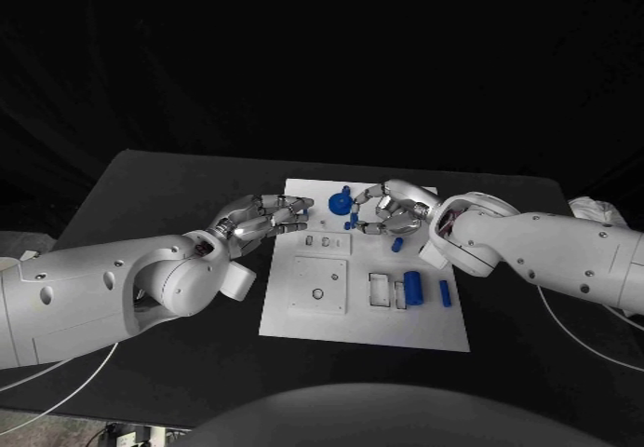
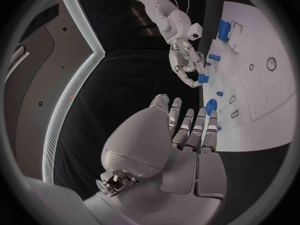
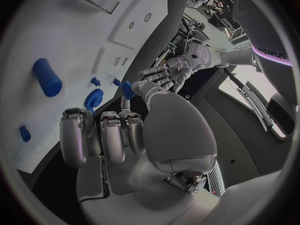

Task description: Assemble the parts on the task board

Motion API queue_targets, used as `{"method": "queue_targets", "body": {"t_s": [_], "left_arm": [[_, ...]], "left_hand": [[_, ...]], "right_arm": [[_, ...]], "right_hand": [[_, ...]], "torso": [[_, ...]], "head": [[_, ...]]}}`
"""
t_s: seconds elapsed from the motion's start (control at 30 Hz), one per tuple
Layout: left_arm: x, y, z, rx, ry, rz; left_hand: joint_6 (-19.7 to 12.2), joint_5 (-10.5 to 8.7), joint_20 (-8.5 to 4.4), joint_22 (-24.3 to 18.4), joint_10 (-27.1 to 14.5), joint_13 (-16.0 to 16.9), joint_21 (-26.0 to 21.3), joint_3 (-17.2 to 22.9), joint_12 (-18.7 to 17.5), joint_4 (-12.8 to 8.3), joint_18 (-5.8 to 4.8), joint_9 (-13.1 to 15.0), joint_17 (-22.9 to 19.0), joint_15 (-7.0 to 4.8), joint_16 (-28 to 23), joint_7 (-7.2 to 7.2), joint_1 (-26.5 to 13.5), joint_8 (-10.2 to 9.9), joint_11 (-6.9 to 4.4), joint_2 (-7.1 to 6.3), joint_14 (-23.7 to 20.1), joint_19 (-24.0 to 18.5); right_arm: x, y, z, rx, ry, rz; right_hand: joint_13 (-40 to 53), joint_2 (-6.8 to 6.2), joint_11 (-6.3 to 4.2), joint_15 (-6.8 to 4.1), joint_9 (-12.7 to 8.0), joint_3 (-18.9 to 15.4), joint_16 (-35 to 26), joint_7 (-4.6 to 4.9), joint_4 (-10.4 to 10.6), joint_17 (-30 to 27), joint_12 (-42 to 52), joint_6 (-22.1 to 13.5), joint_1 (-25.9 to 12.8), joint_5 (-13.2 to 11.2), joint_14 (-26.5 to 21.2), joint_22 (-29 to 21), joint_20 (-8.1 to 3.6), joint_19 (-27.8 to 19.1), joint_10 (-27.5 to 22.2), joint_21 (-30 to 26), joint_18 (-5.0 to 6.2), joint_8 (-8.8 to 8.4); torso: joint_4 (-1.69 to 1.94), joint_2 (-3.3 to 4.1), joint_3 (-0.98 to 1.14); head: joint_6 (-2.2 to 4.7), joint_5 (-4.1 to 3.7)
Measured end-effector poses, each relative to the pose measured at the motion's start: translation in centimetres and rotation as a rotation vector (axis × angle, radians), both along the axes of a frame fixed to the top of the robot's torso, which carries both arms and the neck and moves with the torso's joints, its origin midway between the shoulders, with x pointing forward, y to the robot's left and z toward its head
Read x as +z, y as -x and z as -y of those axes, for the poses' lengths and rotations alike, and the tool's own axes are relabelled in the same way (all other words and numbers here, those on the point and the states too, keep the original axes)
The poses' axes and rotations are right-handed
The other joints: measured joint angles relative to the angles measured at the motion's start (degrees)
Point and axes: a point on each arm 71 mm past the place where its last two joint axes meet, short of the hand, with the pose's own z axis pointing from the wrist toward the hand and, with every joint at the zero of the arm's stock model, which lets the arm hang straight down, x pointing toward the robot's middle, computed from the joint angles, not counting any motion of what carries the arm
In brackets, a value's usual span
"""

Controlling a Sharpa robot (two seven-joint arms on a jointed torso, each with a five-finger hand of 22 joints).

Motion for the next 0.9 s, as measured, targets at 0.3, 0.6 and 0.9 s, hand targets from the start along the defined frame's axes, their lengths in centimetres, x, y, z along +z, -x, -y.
{"method": "queue_targets", "body": {"t_s": [0.3, 0.6, 0.9], "left_arm": [[0.0, 0.0, 0.0, -0.001, 0.001, 0.000], [0.0, 0.0, 0.1, -0.002, 0.001, 0.000], [0.0, 0.0, 0.1, -0.003, 0.001, -0.001]], "left_hand": [[0.0, 0.00, 0.00, 0.0, 0.0, 0.0, 0.0, 0.0, 0.0, 0.0, 0.00, 0.0, 0.0, 0.00, 0.0, 0.00, 0.0, 0.0, 0.00, 0.00, 0.0, 0.0], [0.0, 0.00, 0.00, 0.0, 0.0, 0.0, 0.0, 0.0, 0.0, 0.0, 0.00, 0.0, 0.0, 0.00, 0.0, 0.00, 0.0, 0.0, 0.00, 0.00, 0.0, 0.0], [0.0, 0.00, 0.00, 0.0, 0.0, 0.0, 0.0, 0.0, 0.0, 0.0, 0.00, 0.0, 0.0, 0.00, 0.0, 0.00, 0.0, 0.0, 0.00, 0.00, 0.0, 0.0]], "right_arm": [[-1.5, 0.4, -1.9, 0.037, 0.083, 0.012], [-2.5, 0.2, -2.5, 0.045, 0.135, 0.029], [-3.3, 0.1, -2.6, 0.045, 0.157, 0.034]], "right_hand": [[0.0, -0.02, 0.00, 0.21, -0.7, 0.2, 0.0, 0.28, -0.2, 0.0, 0.0, 0.5, -0.5, 0.4, 0.2, 0.0, 0.31, -1.3, 0.0, -0.8, 0.89, 0.00], [0.0, -0.02, 0.36, 0.23, -0.9, 0.2, 0.0, 0.33, -0.2, 0.0, 0.0, 0.9, -0.9, 0.4, 0.2, 0.0, 0.31, -1.3, 0.0, -1.1, 0.90, 0.24], [0.0, -0.02, 0.36, 0.42, -1.6, 0.6, 0.0, 0.33, -0.6, 0.0, 0.0, 0.9, -0.9, 0.4, 0.0, 0.0, 0.41, -2.3, 0.0, -1.6, 2.05, 0.24]], "torso": [[-0.09, 0.03, 0.04], [-0.11, 0.06, 0.03], [-0.09, 0.07, 0.05]], "head": [[0.00, 0.29], [0.00, 0.07], [0.00, 0.18]]}}
